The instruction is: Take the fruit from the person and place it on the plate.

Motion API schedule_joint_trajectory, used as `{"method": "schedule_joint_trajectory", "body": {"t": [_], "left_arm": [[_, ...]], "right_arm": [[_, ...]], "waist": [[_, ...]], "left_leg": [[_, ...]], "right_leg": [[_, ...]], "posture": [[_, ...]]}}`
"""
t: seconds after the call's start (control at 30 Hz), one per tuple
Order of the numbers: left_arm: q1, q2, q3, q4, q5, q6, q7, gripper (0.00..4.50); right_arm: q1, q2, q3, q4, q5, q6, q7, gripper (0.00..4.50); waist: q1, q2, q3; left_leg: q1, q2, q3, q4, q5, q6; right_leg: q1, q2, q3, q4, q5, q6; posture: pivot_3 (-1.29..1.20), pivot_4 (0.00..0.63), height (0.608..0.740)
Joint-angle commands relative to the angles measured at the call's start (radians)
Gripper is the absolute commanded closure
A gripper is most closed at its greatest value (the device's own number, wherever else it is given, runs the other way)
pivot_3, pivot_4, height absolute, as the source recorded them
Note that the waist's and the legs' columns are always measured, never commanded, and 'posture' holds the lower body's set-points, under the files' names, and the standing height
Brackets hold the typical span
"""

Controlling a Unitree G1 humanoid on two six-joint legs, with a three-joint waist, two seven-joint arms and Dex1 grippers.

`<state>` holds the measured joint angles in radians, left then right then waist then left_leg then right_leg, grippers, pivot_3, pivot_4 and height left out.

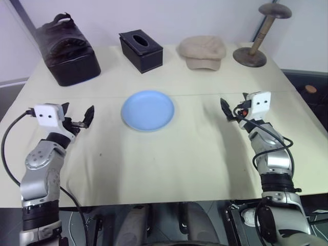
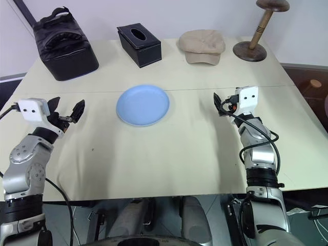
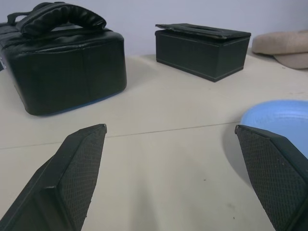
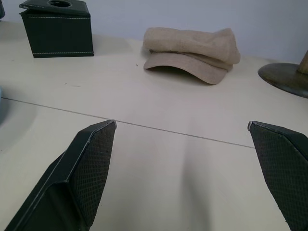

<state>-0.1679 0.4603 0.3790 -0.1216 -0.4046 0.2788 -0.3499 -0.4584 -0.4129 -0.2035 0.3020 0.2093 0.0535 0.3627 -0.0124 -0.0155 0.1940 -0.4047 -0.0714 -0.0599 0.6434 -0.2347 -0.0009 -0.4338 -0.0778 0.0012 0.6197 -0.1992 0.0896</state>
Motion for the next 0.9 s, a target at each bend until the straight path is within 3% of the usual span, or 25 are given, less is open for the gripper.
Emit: {"method": "schedule_joint_trajectory", "body": {"t": [0.03,0.9], "left_arm": [[-0.003,0.013,0.036,-0.038,-0.019,-0.005,0.001,0.00],[-0.012,0.026,0.048,-0.026,-0.021,-0.014,-0.003,0.00]], "right_arm": [[-0.013,-0.006,-0.007,-0.042,0.004,-0.010,0.005,0.02],[-0.016,-0.003,-0.008,-0.032,0.002,-0.016,0.006,0.02]], "waist": [[0.000,0.000,0.000],[0.000,0.000,0.000]], "left_leg": [[0.000,0.000,0.000,0.000,0.000,0.000],[0.000,0.000,0.000,0.000,0.000,0.000]], "right_leg": [[0.000,0.000,0.000,0.000,0.000,0.000],[0.000,0.000,0.000,0.000,0.000,0.000]], "posture": [[0.00,0.150,0.740],[0.00,0.150,0.740]]}}
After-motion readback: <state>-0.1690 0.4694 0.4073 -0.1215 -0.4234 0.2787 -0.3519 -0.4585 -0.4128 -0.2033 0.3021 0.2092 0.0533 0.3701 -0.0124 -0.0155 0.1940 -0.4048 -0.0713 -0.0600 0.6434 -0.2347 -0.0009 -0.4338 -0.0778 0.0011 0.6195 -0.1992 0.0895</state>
